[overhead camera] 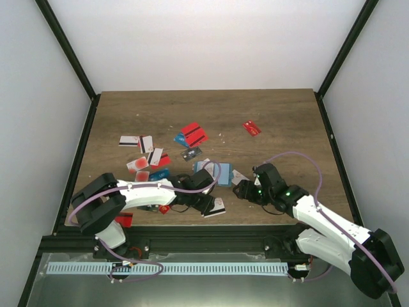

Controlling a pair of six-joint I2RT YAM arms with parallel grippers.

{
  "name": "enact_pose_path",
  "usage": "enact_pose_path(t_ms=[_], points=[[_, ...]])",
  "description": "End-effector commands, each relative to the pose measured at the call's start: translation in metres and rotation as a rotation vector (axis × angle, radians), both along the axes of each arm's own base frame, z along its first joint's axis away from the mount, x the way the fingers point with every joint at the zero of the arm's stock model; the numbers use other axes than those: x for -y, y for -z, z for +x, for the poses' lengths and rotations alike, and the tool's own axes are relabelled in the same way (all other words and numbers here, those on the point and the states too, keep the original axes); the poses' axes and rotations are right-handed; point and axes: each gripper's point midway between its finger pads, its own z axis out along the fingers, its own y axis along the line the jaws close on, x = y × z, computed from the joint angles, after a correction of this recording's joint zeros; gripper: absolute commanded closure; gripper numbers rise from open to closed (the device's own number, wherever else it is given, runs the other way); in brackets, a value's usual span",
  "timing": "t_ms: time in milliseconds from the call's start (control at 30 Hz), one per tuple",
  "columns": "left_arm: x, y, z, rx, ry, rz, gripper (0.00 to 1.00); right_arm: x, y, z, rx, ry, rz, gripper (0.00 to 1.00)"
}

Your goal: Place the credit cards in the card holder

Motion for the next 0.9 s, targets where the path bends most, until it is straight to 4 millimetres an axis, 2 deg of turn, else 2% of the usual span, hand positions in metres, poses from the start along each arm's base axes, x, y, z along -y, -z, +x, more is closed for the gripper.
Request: enact_pose_path(t_ms=[0,433,867], points=[[-0.002,0.006,-0.016,-0.043,0.02,-0.001,0.46,0.0,-0.001,-0.001,0.008,-0.01,-0.004,0.31],[0.018,0.002,-0.033,-0.031,0.066,-0.018,0.46,0.0,0.013,-0.017,-0.064,-0.043,-0.003,0.3],[0.036,0.008,-0.034,0.026,0.093,0.032,0.48,0.007,0.024,-0.037,-0.128,-0.073,-0.02,0.3]])
